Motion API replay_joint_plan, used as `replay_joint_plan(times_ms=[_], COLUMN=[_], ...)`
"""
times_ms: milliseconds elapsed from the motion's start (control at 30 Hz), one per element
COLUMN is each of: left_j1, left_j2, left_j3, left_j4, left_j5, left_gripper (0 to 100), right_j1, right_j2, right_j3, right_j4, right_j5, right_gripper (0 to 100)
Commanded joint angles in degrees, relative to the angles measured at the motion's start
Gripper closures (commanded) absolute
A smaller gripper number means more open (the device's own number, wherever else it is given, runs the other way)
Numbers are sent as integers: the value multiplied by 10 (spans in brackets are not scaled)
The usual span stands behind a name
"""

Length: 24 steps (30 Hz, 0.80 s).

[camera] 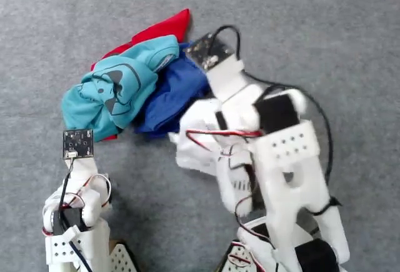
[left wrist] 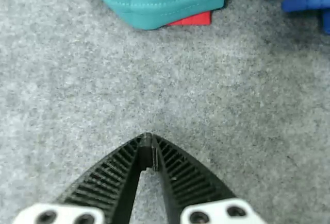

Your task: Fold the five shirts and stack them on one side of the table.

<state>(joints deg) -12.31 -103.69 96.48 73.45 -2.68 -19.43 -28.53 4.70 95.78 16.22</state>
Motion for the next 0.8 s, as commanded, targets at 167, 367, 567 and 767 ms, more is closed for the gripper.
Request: replay_joint_plan(times_ms=[167, 367, 567, 767], left_j1=[5, 5, 5, 5], left_j2=[-3, -3, -3, -3], left_j3=[7, 7, 7, 7], left_j4=[-6, -6, -6, -6], left_j5=[-2, -2, -2, -2], left_gripper=[970, 970, 970, 970], right_j1=[88, 95, 269, 435], right_j2=[1, 5, 5, 5], right_j3=[-320, -462, -451, -294], right_j4=[28, 26, 0, -37], right_j5=[-6, -6, -2, -1], right_gripper=[984, 984, 984, 982])
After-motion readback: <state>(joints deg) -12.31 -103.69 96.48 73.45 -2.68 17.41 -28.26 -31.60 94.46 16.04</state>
